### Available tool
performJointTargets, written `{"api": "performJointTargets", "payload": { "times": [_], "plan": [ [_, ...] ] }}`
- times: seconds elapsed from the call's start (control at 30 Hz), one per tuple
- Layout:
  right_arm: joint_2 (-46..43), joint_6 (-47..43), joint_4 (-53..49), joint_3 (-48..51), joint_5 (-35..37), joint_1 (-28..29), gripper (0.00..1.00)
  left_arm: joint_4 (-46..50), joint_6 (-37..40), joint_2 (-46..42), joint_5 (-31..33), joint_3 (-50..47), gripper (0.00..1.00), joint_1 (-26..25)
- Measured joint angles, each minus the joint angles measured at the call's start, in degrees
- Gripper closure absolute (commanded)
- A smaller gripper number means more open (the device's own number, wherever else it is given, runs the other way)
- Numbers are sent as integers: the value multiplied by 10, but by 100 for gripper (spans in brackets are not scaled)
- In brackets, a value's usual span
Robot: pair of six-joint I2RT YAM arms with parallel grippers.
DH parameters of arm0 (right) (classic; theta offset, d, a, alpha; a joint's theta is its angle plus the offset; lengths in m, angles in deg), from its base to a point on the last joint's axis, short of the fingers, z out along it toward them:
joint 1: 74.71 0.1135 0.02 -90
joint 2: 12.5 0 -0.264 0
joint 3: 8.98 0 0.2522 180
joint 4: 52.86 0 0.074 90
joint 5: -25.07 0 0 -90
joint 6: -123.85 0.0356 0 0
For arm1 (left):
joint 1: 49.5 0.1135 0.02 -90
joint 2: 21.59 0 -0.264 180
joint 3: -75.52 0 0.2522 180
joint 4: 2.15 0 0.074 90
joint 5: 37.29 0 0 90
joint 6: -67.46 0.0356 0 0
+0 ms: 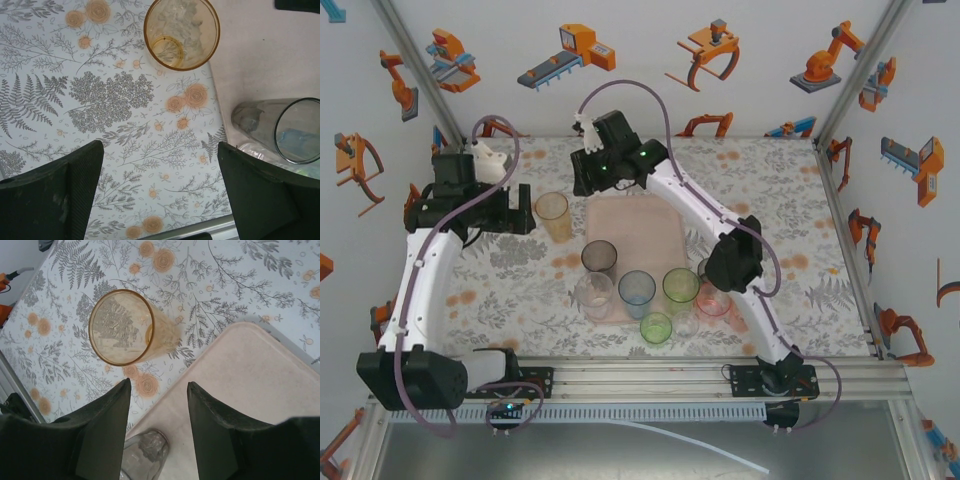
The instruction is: Place the glasses into the tray
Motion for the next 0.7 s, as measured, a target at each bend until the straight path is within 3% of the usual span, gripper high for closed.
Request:
{"api": "performJointTargets", "payload": {
  "times": [0.3, 0.7],
  "plan": [
    [41, 10, 14, -23, -23, 4, 52, 0, 7, -99, -5, -45, 11, 2],
    [94, 37, 42, -71, -39, 13, 52, -10, 7, -108, -17, -70, 11, 17]
  ]
}}
